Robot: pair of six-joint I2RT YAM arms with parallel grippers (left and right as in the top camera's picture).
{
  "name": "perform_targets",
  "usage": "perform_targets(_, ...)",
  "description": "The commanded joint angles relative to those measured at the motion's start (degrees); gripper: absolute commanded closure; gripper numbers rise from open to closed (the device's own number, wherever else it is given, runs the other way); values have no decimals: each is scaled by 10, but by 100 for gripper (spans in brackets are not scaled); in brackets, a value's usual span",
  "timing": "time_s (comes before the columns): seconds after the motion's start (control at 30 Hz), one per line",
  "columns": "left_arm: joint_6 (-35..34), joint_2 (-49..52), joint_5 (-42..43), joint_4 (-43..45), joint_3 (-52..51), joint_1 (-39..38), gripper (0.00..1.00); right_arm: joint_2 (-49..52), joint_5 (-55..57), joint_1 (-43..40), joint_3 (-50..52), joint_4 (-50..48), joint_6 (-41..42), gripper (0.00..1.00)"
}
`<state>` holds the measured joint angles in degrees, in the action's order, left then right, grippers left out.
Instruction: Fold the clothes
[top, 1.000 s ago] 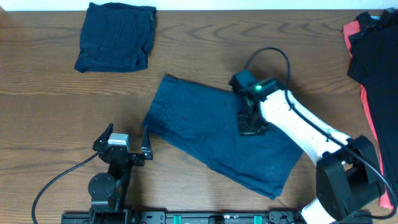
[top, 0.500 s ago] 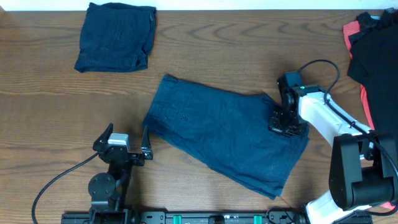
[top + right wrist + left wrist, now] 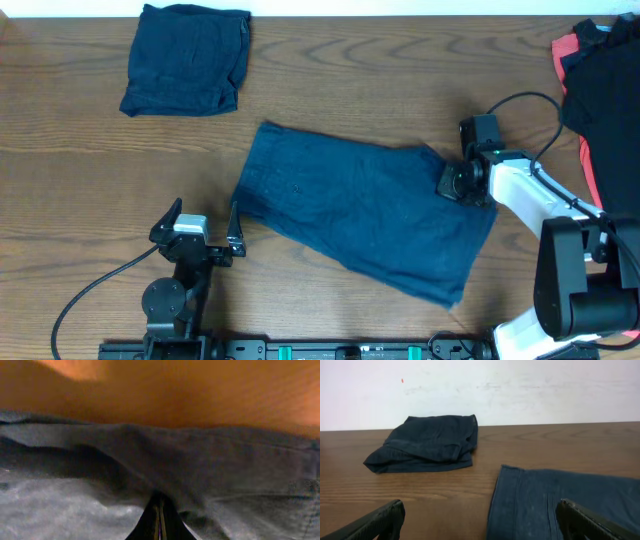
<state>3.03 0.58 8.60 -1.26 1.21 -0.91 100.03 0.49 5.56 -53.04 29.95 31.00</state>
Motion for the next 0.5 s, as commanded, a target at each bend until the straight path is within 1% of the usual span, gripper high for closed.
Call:
perform_targets(0.0,3,-3,8,-19,-10,2,2,31,38,-8,16,-38,18,98)
perform_targets(0.2,3,-3,8,-19,-10,2,2,75,38,-8,16,-137,22,98)
perform_targets(0.37,3,-3,8,-19,-10,2,2,120,28,-8,15,-241,22,95)
perform_targets(0.47,3,-3,8,-19,-10,2,2,125,14,-8,10,-257,23,96)
